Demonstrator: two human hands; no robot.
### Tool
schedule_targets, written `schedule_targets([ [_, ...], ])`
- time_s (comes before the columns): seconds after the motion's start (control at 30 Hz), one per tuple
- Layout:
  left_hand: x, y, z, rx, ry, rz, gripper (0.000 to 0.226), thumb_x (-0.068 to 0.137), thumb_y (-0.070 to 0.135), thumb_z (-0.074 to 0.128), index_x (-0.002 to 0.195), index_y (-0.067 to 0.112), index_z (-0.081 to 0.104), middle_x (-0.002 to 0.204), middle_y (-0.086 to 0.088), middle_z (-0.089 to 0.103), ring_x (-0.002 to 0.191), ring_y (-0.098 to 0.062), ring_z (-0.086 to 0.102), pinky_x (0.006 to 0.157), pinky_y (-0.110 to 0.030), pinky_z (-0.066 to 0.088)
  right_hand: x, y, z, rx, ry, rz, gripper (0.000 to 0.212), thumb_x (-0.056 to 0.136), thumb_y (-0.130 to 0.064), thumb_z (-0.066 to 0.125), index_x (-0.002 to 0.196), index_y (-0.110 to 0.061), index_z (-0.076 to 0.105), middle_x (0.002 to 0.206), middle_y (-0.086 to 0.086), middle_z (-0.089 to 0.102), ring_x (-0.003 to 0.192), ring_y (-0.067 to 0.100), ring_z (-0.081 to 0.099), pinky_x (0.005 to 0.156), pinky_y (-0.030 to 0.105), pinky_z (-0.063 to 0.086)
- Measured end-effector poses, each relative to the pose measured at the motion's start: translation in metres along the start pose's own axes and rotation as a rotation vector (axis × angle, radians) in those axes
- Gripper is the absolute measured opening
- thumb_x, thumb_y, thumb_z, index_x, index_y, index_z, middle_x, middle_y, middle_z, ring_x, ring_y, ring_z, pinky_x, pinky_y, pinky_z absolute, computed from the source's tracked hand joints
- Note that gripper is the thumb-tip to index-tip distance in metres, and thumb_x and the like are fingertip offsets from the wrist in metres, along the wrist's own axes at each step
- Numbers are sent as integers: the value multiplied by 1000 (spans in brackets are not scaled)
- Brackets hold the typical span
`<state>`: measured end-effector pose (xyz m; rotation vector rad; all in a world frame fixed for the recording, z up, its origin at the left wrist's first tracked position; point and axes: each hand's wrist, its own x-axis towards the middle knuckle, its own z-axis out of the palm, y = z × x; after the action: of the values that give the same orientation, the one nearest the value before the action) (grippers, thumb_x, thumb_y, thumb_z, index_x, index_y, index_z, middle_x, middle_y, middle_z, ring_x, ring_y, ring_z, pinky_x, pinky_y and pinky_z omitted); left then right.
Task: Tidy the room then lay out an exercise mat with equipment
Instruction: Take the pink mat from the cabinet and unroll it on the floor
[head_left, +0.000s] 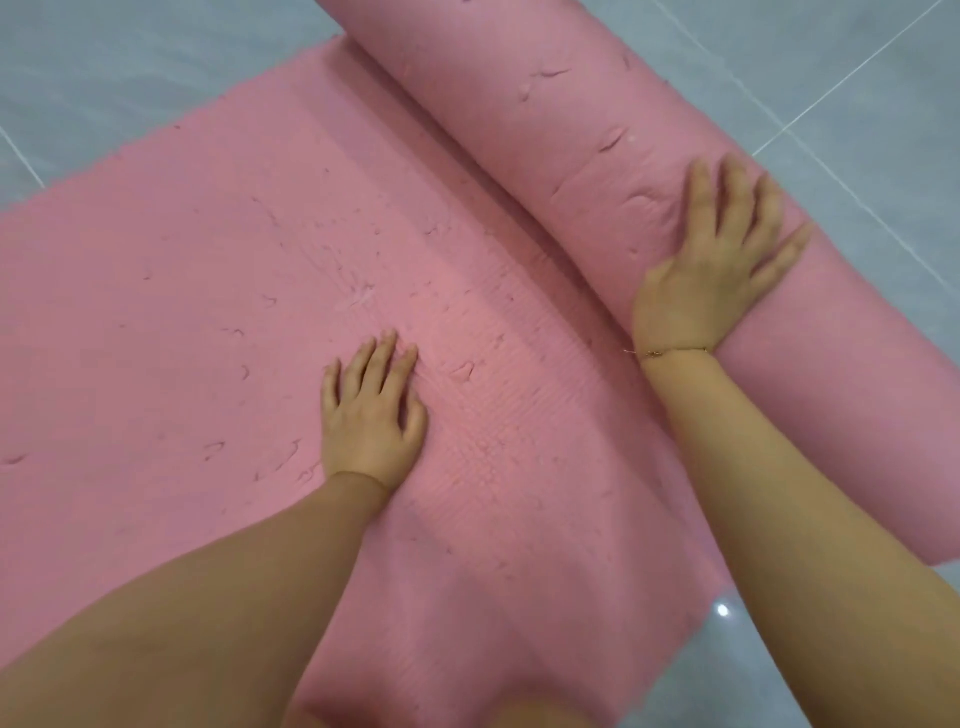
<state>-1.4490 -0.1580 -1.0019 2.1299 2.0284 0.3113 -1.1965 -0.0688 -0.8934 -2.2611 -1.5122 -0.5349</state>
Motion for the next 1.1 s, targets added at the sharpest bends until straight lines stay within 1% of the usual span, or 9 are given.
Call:
schedule_targets([
  [0.1,1,0,0,-3,0,-2,51,87,32,38,135,22,52,149,1,41,139,-20,33,117,-45,13,-17,0,10,178,5,-399,43,69,-16,56,110,-23,67,137,4,54,131,27,40,114,52,10],
  [0.17,1,0,0,-4,3,0,52,87,32,38,135,22,52,150,1,40,139,-20,33,117,-44,13,-38,3,22,79,-102,-700,41,75,-27,60,115,-21,67,143,4,48,136,26,30,114,54,-3],
  [0.23,1,-1,0,-11,9,7,51,87,32,38,135,21,53,149,0,41,139,-21,33,116,-45,14,-48,5,37,-61,-165,-786,44,79,-28,60,122,-20,63,149,1,41,140,25,22,112,57,-11],
  [0.37,1,-1,-1,9,-20,2,52,87,32,38,137,22,51,151,1,38,140,-20,31,117,-45,13,-38,-2,47,-139,-153,-620,52,76,-9,55,127,-23,59,154,0,31,142,31,21,104,67,1],
  [0.57,1,-1,-1,9,-51,-5,53,88,33,36,138,23,49,152,2,36,141,-19,28,118,-45,12,-9,-3,50,-184,-217,-265,82,70,1,53,145,-29,36,159,7,12,146,36,10,109,62,-2],
  [0.67,1,-2,-1,9,-54,-3,52,88,33,36,138,22,49,152,2,36,140,-20,29,118,-45,12,10,6,57,-160,-289,-165,89,70,-5,49,151,-23,20,160,9,9,147,34,6,113,57,-1],
  [0.8,1,-2,-2,8,-73,-5,53,88,33,36,138,22,49,152,2,35,141,-20,29,118,-45,11,7,24,72,-68,-505,-226,76,79,-26,46,150,-10,21,159,13,6,147,33,4,115,49,-7],
  [0.93,2,-2,-3,24,-88,-6,53,88,33,36,138,22,49,153,3,34,141,-19,28,118,-45,11,-52,20,86,61,-688,-250,73,84,-41,10,150,-13,24,159,10,15,147,28,12,119,46,3],
  [1.1,1,0,-2,34,-77,-12,52,88,30,37,137,21,50,152,1,35,141,-19,29,117,-47,14,-55,25,86,137,-621,-208,65,86,-37,27,147,-17,32,156,7,25,144,25,19,119,40,6],
])
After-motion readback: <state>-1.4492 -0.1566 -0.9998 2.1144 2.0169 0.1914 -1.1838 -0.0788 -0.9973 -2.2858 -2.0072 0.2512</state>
